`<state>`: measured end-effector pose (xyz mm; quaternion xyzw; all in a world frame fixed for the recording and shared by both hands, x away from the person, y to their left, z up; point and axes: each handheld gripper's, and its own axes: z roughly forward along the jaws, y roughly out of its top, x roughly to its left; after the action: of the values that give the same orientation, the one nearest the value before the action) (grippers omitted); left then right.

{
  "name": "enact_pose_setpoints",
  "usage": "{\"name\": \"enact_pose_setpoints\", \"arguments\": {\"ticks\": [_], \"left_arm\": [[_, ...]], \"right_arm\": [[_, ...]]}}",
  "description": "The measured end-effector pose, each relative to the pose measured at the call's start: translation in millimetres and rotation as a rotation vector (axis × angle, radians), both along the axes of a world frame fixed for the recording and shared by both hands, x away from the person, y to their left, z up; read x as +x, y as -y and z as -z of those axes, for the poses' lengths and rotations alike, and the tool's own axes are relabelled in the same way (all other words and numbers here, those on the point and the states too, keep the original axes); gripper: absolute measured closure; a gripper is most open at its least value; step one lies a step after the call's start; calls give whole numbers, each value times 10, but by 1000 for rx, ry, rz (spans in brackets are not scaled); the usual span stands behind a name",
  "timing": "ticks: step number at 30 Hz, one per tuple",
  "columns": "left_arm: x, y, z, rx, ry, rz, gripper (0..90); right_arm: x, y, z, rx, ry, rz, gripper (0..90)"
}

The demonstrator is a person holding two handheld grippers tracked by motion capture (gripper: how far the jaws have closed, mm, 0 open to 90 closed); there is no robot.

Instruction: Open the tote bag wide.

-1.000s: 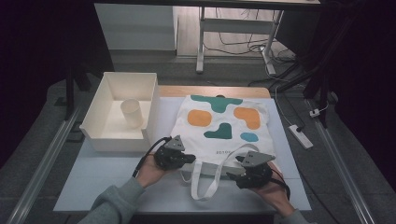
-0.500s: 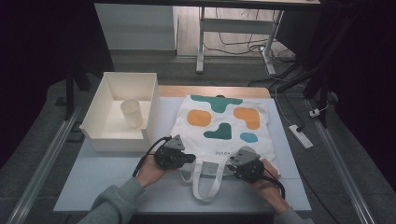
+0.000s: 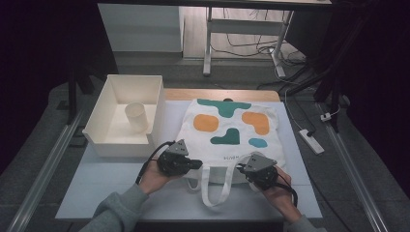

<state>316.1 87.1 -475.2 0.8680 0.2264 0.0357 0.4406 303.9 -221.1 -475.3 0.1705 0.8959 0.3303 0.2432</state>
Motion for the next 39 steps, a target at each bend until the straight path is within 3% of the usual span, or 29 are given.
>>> {"name": "enact_pose_setpoints", "arguments": {"ticks": [7, 10, 12, 15, 19, 25, 34, 39], "left_arm": [[-192, -85, -100, -44, -4, 35, 873], [-356, -151, -221, -86, 6, 71, 872], [-386, -166, -257, -98, 8, 79, 872], [-431, -186, -382, -121, 41, 82, 871], [-383, -174, -408, -123, 53, 61, 870], [-169, -109, -367, -116, 53, 10, 869], [29, -17, -334, -87, 82, -45, 867], [170, 28, -332, -71, 93, -78, 865]], "right_arm": [[-221, 17, -150, 41, -22, -52, 880], [-357, 38, -277, 80, -25, -81, 880], [-396, 49, -324, 95, -26, -90, 880], [-445, 84, -484, 158, -23, -100, 879], [-352, 96, -517, 189, -19, -83, 879], [-104, 113, -477, 216, -33, -42, 878], [217, 93, -413, 188, -22, 33, 878], [399, 81, -400, 201, -29, 66, 878]]}}
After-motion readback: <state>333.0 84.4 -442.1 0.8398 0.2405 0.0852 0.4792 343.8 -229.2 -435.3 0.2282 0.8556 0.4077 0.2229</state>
